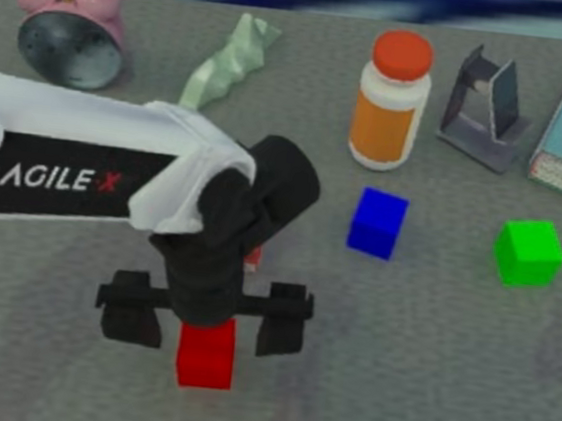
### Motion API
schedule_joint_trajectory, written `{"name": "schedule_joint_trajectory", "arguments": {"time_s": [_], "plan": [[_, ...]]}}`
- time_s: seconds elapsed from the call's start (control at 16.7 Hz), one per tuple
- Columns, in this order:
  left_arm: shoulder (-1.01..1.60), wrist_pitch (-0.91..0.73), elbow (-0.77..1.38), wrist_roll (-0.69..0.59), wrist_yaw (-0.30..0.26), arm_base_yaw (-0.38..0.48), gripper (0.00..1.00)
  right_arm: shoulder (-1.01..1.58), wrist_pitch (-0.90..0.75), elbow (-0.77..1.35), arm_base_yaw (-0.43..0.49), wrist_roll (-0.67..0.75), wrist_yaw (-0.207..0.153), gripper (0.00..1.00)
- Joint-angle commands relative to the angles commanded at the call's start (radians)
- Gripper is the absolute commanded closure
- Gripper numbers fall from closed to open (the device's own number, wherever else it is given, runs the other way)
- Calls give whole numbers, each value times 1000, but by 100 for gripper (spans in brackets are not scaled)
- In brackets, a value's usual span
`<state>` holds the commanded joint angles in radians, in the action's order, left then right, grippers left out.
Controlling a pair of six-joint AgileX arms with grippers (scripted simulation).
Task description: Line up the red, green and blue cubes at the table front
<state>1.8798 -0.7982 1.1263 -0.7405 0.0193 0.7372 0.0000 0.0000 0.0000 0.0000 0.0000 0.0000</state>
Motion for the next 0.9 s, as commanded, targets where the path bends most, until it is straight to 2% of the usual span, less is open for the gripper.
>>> {"name": "schedule_joint_trajectory", "arguments": {"time_s": [0.3, 0.66, 0.9], "plan": [[-6, -17, 15, -1, 0, 1, 0, 0, 0, 0, 0, 0, 0, 0], [-86, -240, 145, -9, 0, -11, 0, 0, 0, 0, 0, 0, 0, 0], [-104, -269, 165, -8, 1, -14, 0, 0, 0, 0, 0, 0, 0, 0]]}}
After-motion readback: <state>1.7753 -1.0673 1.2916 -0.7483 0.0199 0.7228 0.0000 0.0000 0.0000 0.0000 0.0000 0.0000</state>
